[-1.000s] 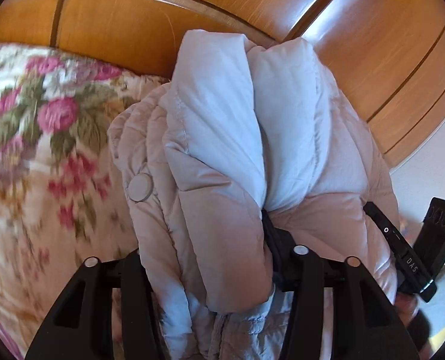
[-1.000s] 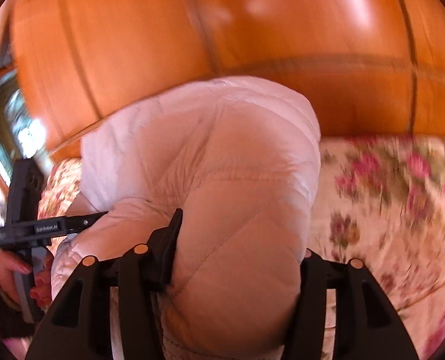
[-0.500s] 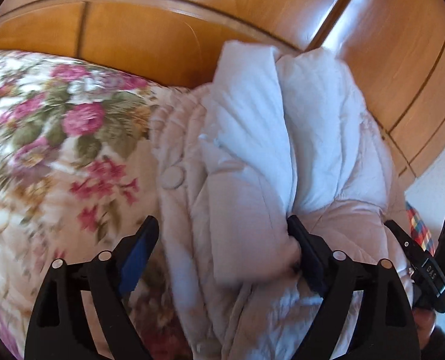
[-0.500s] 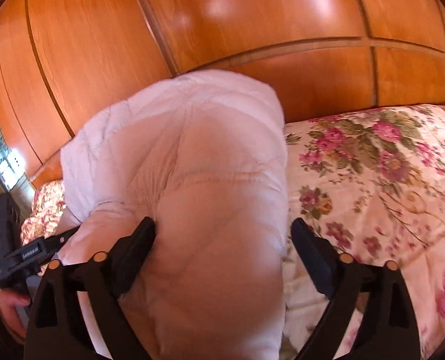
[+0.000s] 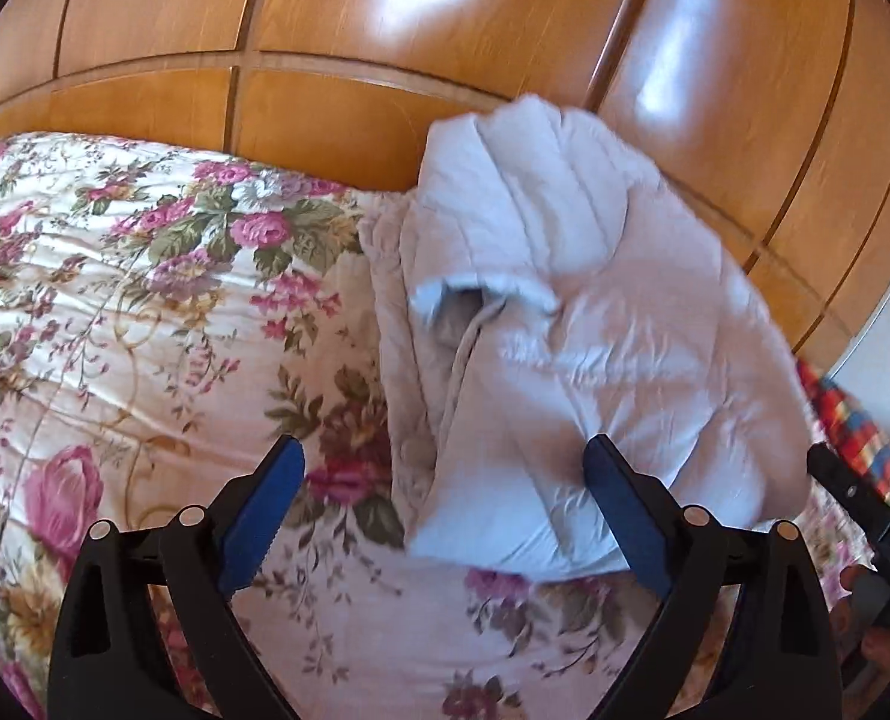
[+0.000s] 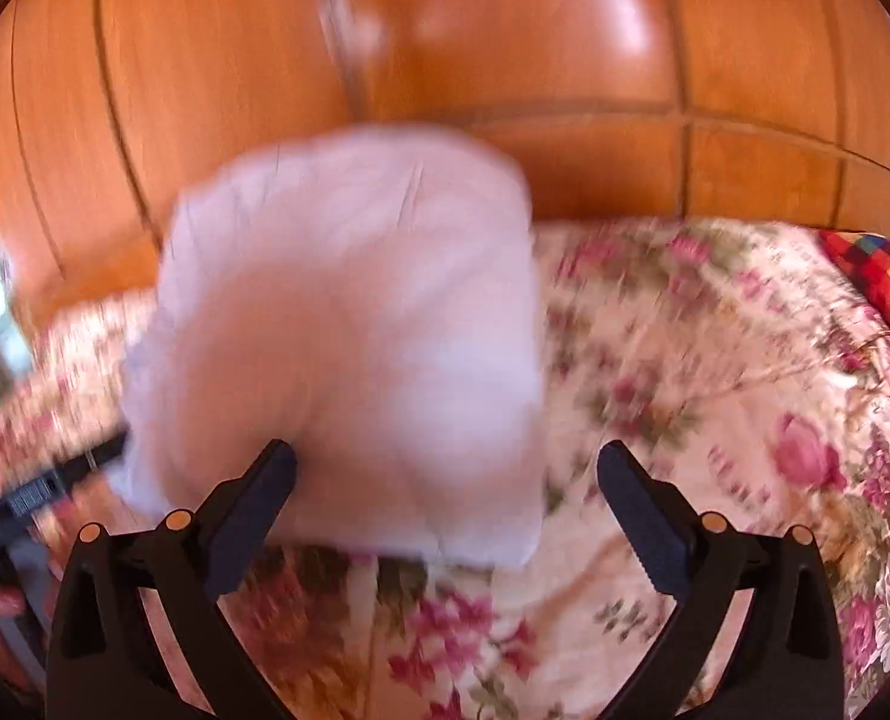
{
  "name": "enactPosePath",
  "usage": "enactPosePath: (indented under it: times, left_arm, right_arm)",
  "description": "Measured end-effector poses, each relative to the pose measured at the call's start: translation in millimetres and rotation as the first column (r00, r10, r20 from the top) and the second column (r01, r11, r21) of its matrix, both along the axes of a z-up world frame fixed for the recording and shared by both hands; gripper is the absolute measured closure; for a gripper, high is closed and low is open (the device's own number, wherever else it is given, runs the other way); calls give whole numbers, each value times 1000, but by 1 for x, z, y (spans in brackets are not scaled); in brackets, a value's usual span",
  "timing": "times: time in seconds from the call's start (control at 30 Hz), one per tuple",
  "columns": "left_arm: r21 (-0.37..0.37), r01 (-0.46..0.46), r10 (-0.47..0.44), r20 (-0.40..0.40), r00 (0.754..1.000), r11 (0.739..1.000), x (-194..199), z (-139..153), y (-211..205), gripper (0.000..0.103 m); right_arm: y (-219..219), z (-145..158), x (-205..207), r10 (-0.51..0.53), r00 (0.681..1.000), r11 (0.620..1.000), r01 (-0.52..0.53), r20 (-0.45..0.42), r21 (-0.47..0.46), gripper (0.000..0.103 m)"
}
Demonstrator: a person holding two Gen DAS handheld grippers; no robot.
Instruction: Fold small clothes
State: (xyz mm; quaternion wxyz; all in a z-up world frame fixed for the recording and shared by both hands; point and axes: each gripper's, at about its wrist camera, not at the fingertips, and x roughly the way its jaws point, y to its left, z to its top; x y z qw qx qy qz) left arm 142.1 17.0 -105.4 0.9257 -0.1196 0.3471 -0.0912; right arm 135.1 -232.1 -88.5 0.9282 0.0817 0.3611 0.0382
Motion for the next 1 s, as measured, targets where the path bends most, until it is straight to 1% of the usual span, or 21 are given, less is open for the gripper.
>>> enactPosePath:
  times: [0.03, 0.07, 0.1, 0.17, 0.23, 0.27, 0.33, 0.37, 0.4, 0.43, 0.5, 0.57, 0.63, 0.7, 0.77, 0.87, 0.93, 1.0]
  left_arm:
    - [4, -3, 3, -18, 1000, 1000, 9, -7, 1, 10]
    - [4, -7, 7, -37, 999, 1000, 7, -10, 2, 10]
    - [-3, -13, 13, -45, 999, 1000, 24, -18, 6, 10]
    - [-11, -27, 26, -46, 999, 1000, 13, -14, 11, 10]
    - [14, -29, 29, -47, 998, 999, 10, -15, 12, 10]
    - [34, -27, 29, -51, 998, 999, 4, -15, 11, 10]
    - [118, -23, 29, -48, 998, 993, -14, -15, 2, 9]
    - [154, -21, 28, -39, 999, 988, -20, -16, -2, 6]
    - [201, -21, 26, -21, 999, 979, -27, -16, -8, 4]
    - [244, -22, 22, 3, 1000, 970, -35, -15, -13, 4]
    - [304, -33, 20, 44, 999, 952, -51, -11, -23, 4]
    - [317, -32, 13, 61, 998, 948, -62, -6, -29, 4]
    - [307, -33, 10, 75, 997, 951, -72, 3, -32, 4]
    - [285, -36, 11, 91, 996, 958, -82, 12, -32, 4]
    - [285, -53, 24, 103, 994, 957, -89, 18, -31, 4]
    - [319, -100, 61, 131, 990, 943, -102, 27, -31, 4]
    - [334, -111, 66, 145, 987, 936, -110, 32, -31, 4]
    - [323, -109, 63, 149, 987, 940, -117, 36, -30, 4]
  right_arm:
    - [5, -7, 1, 15, 1000, 1000, -15, -27, -16, 2]
    - [8, -11, -2, 24, 999, 1000, -25, -42, -16, 2]
    - [9, -12, -6, 26, 999, 1000, -27, -39, -11, 2]
    - [9, -7, -23, 17, 1000, 1000, -17, 2, -1, 2]
    - [10, -3, -37, 18, 1000, 1000, -18, 23, 8, 2]
    - [11, -2, -43, 24, 999, 1000, -24, 28, 10, 2]
    - [14, 1, -57, 37, 999, 999, -37, 21, -14, 2]
    - [15, 2, -61, 42, 999, 999, -41, 16, -27, 2]
    - [17, 4, -67, 52, 999, 998, -52, 11, -48, 2]
    - [19, 6, -74, 64, 998, 996, -63, 10, -70, 2]
    - [21, 9, -85, 70, 998, 991, -69, 8, -111, 2]
    - [20, 11, -94, 59, 998, 986, -57, 7, -154, 2]
    - [19, 15, -103, 17, 1000, 981, -13, 17, -195, 2]
    - [16, 19, -109, -15, 1000, 984, 19, 21, -177, 2]
    - [14, 27, -116, -31, 999, 988, 35, 30, -149, 2]
    - [11, 40, -124, -60, 996, 990, 68, 65, -125, 2]
    - [10, 50, -128, -75, 994, 991, 83, 84, -102, 2]
    - [14, 59, -131, -70, 993, 993, 79, 100, -91, 2]
